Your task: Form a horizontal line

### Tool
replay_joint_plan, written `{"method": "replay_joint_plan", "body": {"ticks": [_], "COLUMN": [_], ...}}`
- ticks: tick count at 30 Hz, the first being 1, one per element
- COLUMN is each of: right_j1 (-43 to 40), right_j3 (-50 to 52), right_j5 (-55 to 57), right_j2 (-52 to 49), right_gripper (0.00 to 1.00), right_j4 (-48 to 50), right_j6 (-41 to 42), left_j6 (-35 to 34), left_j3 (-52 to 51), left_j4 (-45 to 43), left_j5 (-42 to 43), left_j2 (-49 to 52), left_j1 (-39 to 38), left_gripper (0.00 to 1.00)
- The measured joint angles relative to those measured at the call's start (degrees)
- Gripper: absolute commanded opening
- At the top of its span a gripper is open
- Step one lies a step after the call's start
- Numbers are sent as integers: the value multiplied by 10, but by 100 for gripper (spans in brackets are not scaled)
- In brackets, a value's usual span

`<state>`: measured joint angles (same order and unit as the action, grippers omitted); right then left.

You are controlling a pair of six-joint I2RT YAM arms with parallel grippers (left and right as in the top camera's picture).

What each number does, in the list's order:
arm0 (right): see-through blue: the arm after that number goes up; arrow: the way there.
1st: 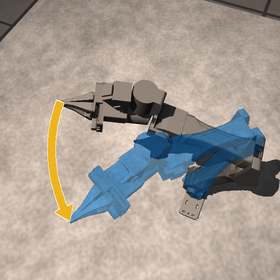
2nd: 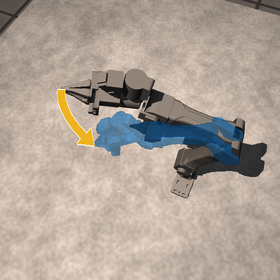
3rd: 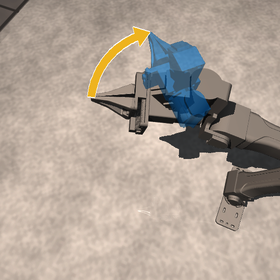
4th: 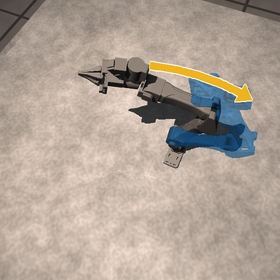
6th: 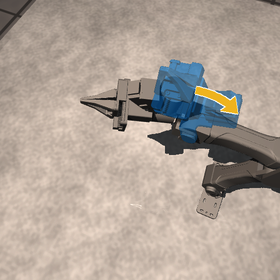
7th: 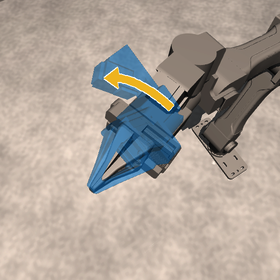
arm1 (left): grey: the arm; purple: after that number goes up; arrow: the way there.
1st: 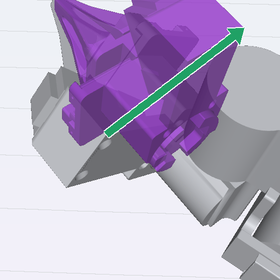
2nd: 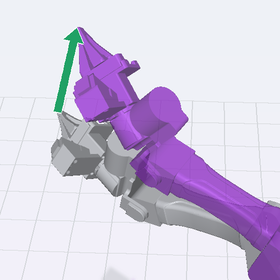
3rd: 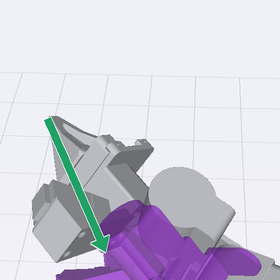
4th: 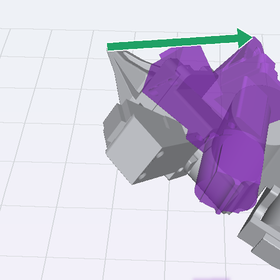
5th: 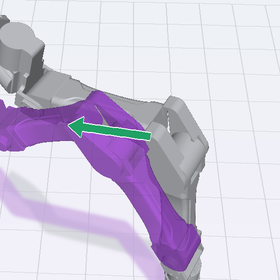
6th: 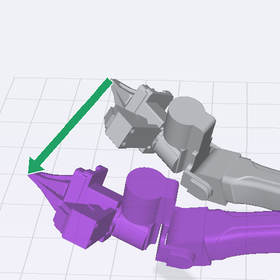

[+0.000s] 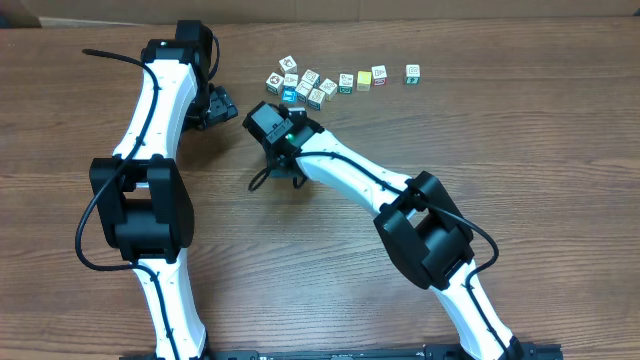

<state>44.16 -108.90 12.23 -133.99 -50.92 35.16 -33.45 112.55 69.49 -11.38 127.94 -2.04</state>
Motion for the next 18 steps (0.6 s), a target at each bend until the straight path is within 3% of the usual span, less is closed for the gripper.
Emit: {"method": "replay_joint_plan", "body": {"ticks": [9, 18], "right_j1": [-48, -144], "right_j3": [-102, -108], "right_j5": [-4, -20], "right_j2": [0, 0], "right_gripper": [4, 4], "right_j4": [-16, -93], "right_j6": [-20, -21], "left_j6": [0, 0], "left_j3": [0, 0], "left_j4": [0, 0], "left_j5": [0, 0], "left_j2": [0, 0], "left_j1": [0, 0], "left_gripper": [100, 100]}}
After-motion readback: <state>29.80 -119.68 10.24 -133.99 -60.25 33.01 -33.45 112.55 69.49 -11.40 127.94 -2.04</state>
